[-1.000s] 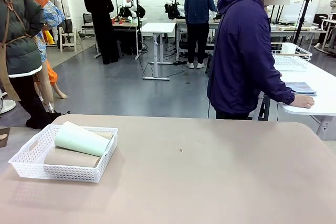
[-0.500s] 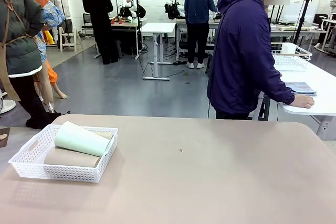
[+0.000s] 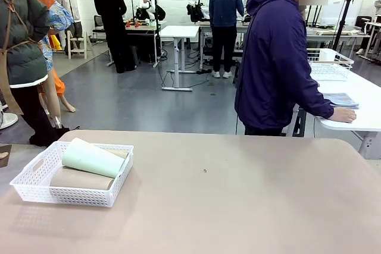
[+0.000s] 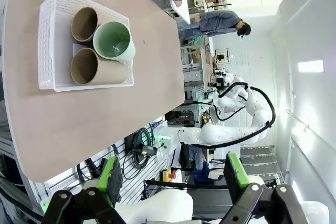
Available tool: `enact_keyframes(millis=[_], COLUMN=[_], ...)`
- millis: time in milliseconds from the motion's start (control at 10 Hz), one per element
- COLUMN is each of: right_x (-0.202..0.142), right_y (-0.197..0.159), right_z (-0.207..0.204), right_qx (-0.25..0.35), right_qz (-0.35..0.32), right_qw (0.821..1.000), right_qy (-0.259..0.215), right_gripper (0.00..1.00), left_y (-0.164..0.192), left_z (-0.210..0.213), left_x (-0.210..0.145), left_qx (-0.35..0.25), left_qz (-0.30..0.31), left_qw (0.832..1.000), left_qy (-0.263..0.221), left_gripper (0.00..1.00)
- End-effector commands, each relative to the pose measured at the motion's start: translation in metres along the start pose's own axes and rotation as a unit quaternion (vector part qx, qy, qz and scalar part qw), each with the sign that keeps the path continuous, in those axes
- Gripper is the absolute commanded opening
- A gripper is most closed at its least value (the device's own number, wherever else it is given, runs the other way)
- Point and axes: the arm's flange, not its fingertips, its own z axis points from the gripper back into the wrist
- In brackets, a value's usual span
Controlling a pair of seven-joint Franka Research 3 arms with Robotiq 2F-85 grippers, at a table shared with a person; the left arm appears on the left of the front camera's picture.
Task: Clean and organize the cups into the basket.
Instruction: Move the Organizing basket back to the left side of the table.
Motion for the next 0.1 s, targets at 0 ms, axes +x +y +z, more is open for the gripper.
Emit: enact_keyframes(millis=[0], right_x=[-0.0045], right_y=[0.001], right_z=[-0.0029], right_qx=[0.0], right_qz=[0.003], right_qw=[1.0], right_qy=[0.001], right_gripper=[1.0], left_y=[0.0005], left_z=[0.0013], left_x=[-0.0014], left_qx=[-0.01], left_qz=[-0.009], left_qw=[1.0], left_qy=[-0.003], left_gripper=[1.0])
